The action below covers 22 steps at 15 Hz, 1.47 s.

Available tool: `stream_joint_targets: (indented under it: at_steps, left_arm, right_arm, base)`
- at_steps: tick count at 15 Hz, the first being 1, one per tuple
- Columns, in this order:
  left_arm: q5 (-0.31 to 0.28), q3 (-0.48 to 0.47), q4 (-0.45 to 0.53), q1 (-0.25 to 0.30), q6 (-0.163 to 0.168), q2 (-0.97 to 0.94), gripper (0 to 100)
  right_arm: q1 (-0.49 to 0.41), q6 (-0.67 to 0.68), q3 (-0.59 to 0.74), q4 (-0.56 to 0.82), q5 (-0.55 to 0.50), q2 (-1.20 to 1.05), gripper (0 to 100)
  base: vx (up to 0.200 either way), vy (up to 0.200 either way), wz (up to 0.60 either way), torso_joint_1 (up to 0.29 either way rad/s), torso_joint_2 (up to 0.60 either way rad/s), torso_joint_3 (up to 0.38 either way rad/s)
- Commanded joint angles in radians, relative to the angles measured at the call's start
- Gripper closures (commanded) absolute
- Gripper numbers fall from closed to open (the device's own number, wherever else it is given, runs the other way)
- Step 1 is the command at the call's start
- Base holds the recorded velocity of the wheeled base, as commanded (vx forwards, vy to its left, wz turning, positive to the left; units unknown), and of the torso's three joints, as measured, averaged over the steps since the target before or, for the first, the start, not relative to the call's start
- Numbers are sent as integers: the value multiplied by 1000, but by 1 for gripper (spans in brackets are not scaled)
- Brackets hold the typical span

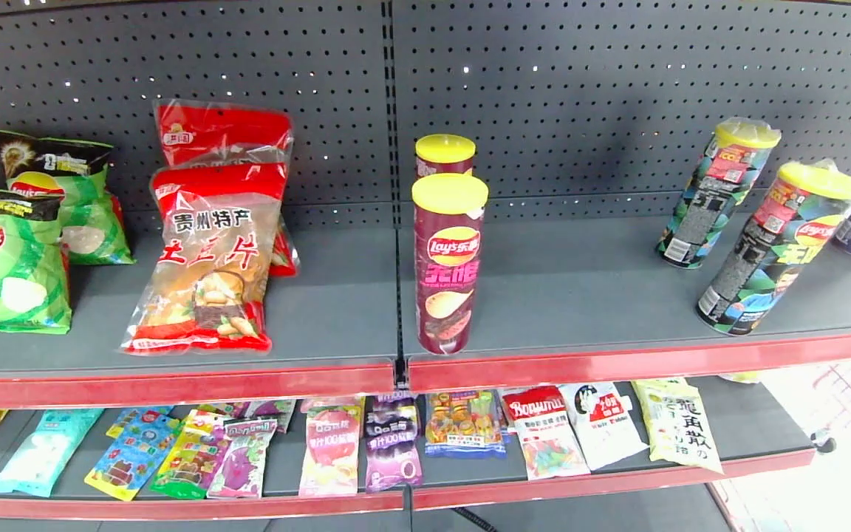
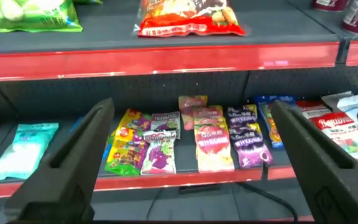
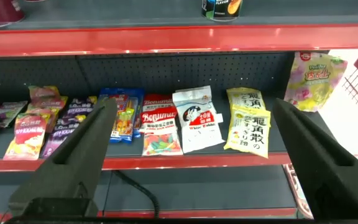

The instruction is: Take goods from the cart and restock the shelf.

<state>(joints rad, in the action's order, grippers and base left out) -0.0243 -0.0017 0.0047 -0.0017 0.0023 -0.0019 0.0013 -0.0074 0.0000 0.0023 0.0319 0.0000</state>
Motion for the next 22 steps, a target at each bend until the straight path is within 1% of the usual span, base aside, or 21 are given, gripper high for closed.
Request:
stream_joint_targets:
  at_steps: [1, 10, 13, 22]
  left_arm:
    - [0, 0, 0, 0, 1, 2, 0]
    - [1, 0, 0, 0, -1, 2, 0]
    - [1, 0, 0, 0, -1, 2, 0]
    - [1, 0, 0, 0, -1, 2, 0]
  right_arm:
    - [0, 0, 0, -1, 0, 2, 0]
    - [0, 0, 0, -1, -1, 2, 0]
    - [0, 0, 0, -1, -24, 2, 0]
    - [0, 3, 0, -1, -24, 2, 0]
  base:
    - [0, -200, 0, 2, -2, 2]
    - [0, -200, 0, 6, 3, 3]
    - [0, -200, 0, 2, 1, 2]
    - [0, -200, 0, 3, 4, 2]
